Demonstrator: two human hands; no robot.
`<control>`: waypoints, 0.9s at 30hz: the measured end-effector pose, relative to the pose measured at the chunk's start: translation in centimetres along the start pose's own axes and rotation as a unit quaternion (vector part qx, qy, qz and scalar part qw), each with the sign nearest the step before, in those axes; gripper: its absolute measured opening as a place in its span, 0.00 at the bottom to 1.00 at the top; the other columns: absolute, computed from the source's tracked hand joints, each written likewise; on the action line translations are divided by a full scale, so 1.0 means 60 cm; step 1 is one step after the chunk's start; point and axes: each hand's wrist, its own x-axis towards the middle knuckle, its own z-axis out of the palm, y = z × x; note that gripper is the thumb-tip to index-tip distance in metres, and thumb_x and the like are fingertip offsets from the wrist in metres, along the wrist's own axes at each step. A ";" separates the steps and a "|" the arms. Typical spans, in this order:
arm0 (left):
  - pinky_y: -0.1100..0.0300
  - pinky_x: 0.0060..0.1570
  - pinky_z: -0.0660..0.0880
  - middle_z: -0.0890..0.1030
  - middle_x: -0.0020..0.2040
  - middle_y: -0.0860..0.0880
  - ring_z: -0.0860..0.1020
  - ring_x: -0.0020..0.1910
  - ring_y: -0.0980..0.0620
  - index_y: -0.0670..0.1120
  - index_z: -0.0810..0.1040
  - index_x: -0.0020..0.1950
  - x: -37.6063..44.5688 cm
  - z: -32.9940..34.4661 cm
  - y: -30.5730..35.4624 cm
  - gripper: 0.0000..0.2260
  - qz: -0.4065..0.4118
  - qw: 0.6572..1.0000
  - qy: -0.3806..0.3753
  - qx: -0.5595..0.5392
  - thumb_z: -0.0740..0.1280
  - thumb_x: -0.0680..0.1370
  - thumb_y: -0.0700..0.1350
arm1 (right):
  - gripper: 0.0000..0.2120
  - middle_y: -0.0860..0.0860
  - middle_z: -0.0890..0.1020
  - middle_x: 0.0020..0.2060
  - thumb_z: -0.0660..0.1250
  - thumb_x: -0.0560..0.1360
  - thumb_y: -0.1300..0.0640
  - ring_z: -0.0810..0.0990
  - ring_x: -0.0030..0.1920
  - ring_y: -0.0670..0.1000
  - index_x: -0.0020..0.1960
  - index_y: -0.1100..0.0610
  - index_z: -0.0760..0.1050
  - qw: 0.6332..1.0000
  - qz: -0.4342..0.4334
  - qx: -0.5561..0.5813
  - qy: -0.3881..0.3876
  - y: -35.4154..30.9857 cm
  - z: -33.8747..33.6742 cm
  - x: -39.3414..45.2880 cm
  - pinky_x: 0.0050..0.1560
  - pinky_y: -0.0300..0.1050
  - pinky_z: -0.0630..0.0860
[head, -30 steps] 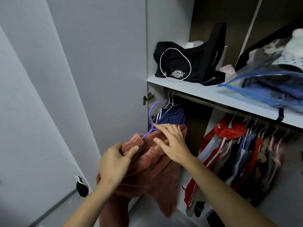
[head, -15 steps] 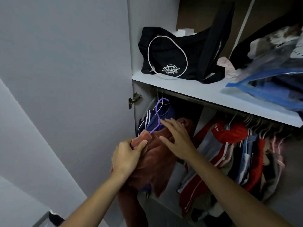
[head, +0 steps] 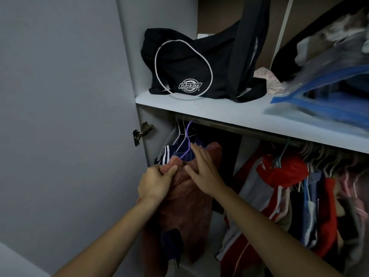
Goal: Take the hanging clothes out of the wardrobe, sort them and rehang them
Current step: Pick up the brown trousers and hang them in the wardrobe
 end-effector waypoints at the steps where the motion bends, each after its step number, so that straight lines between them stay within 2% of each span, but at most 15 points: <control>1: 0.51 0.44 0.77 0.82 0.37 0.51 0.81 0.42 0.44 0.49 0.78 0.39 0.012 0.014 0.003 0.22 0.001 1.000 0.003 0.003 0.71 0.75 0.68 | 0.36 0.48 0.56 0.84 0.67 0.82 0.49 0.50 0.84 0.49 0.84 0.48 0.53 1.000 0.000 0.004 0.005 0.014 0.005 0.011 0.82 0.48 0.50; 5: 0.53 0.43 0.74 0.82 0.38 0.52 0.81 0.44 0.45 0.51 0.79 0.41 0.058 0.067 0.013 0.20 0.003 1.000 0.000 -0.004 0.70 0.76 0.67 | 0.35 0.48 0.54 0.84 0.65 0.83 0.49 0.47 0.84 0.48 0.85 0.50 0.52 1.000 0.006 -0.005 0.013 0.074 0.017 0.058 0.82 0.43 0.43; 8: 0.53 0.44 0.74 0.83 0.41 0.53 0.81 0.45 0.46 0.52 0.80 0.42 0.090 0.107 0.023 0.19 0.008 1.000 0.003 -0.010 0.70 0.76 0.67 | 0.37 0.49 0.54 0.84 0.61 0.81 0.43 0.47 0.84 0.49 0.85 0.51 0.52 0.999 0.014 -0.019 0.021 0.116 0.021 0.087 0.78 0.37 0.39; 12: 0.53 0.44 0.73 0.84 0.43 0.52 0.81 0.47 0.45 0.51 0.79 0.41 0.130 0.160 0.034 0.20 0.004 1.000 0.010 -0.017 0.69 0.75 0.68 | 0.37 0.49 0.54 0.84 0.60 0.81 0.42 0.49 0.83 0.51 0.85 0.50 0.52 0.999 0.025 -0.027 0.026 0.161 0.023 0.125 0.81 0.47 0.48; 15: 0.53 0.45 0.73 0.84 0.45 0.51 0.81 0.49 0.44 0.50 0.80 0.44 0.157 0.192 0.036 0.21 -0.014 0.999 0.012 -0.028 0.69 0.75 0.68 | 0.37 0.51 0.55 0.84 0.60 0.81 0.41 0.51 0.83 0.54 0.85 0.50 0.52 0.999 0.033 -0.040 0.015 0.186 0.030 0.156 0.82 0.51 0.51; 18: 0.53 0.45 0.73 0.83 0.45 0.50 0.81 0.49 0.44 0.49 0.80 0.45 0.177 0.210 0.030 0.20 -0.029 0.999 0.014 -0.030 0.68 0.77 0.66 | 0.37 0.51 0.55 0.84 0.60 0.81 0.41 0.51 0.83 0.55 0.85 0.50 0.51 0.998 0.038 -0.053 -0.008 0.203 0.044 0.182 0.82 0.53 0.51; 21: 0.51 0.46 0.75 0.83 0.45 0.51 0.81 0.48 0.44 0.50 0.79 0.46 0.191 0.219 0.011 0.19 -0.037 0.999 0.030 -0.023 0.68 0.77 0.66 | 0.35 0.51 0.55 0.84 0.64 0.84 0.46 0.50 0.83 0.55 0.85 0.51 0.52 0.998 0.029 -0.053 -0.028 0.209 0.058 0.202 0.82 0.50 0.49; 23: 0.50 0.46 0.76 0.83 0.45 0.50 0.81 0.47 0.43 0.51 0.79 0.47 0.198 0.220 -0.001 0.19 -0.028 0.998 0.049 -0.002 0.67 0.77 0.67 | 0.35 0.51 0.57 0.84 0.64 0.84 0.47 0.50 0.83 0.54 0.85 0.52 0.53 0.998 0.026 -0.045 -0.032 0.210 0.066 0.210 0.81 0.48 0.48; 27: 0.48 0.45 0.78 0.82 0.43 0.49 0.81 0.46 0.43 0.49 0.77 0.45 0.207 0.215 -0.010 0.20 0.002 0.996 0.082 0.036 0.66 0.79 0.66 | 0.35 0.51 0.56 0.84 0.65 0.83 0.46 0.51 0.83 0.54 0.85 0.51 0.53 0.998 0.035 -0.033 -0.043 0.215 0.083 0.224 0.82 0.51 0.50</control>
